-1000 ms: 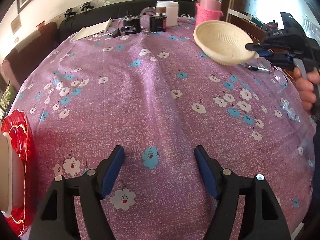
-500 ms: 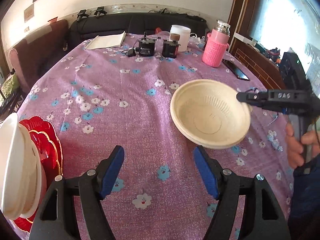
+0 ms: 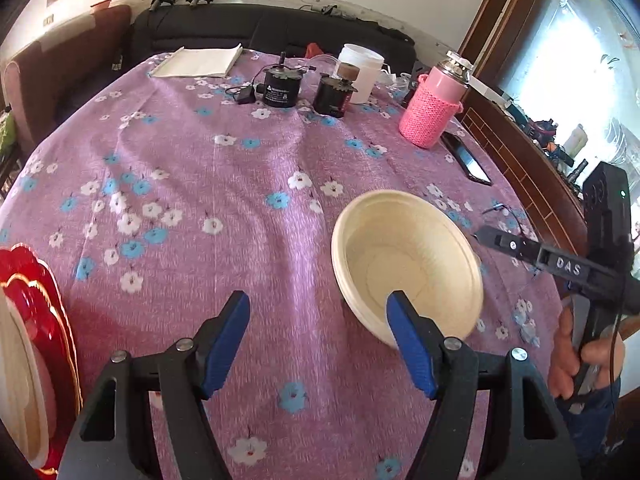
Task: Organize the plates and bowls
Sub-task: 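Lift the beige bowl with the right tool and carry it to the stack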
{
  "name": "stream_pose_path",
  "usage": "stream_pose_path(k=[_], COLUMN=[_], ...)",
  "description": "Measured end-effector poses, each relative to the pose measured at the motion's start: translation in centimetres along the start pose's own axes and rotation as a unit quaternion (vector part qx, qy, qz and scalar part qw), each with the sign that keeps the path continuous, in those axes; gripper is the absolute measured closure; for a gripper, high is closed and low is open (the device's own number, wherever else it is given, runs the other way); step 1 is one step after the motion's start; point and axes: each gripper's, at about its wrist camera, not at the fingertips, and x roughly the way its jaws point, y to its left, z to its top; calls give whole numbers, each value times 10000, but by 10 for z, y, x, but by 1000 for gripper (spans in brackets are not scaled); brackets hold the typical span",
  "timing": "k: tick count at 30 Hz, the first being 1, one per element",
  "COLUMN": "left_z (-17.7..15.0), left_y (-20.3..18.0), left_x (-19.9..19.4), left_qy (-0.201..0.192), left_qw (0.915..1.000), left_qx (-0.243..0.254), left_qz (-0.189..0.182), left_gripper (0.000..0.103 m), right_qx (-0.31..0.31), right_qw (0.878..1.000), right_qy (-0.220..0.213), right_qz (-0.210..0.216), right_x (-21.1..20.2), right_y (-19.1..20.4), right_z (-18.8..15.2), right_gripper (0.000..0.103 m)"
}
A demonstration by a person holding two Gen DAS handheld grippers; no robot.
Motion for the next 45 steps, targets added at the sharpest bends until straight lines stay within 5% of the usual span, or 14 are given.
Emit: stream_pose_path(k=[5,10,12,45], left_z=[10,13,13,-32], left_y=[0,-3,-11,4], left_x=[19,44,48,-14], left_qy=[124,473,459,-1], left_qw=[9999,9977,9981,9997], left_qx=[-38,-133,6,174], left_qz=[16,-467,-401,175], left_gripper=[37,84,88,88], right_qx=[75,118,85,-237], right_qw=[9998,9993,9992,9956], right_qy=[87,299,323,498], right_qz=[161,198,231,753], right_x=[11,27,29,25], right_y=[-3,-5,-4,42], right_z=[-3,-8,-10,-28], right_gripper=[87,86,86,90])
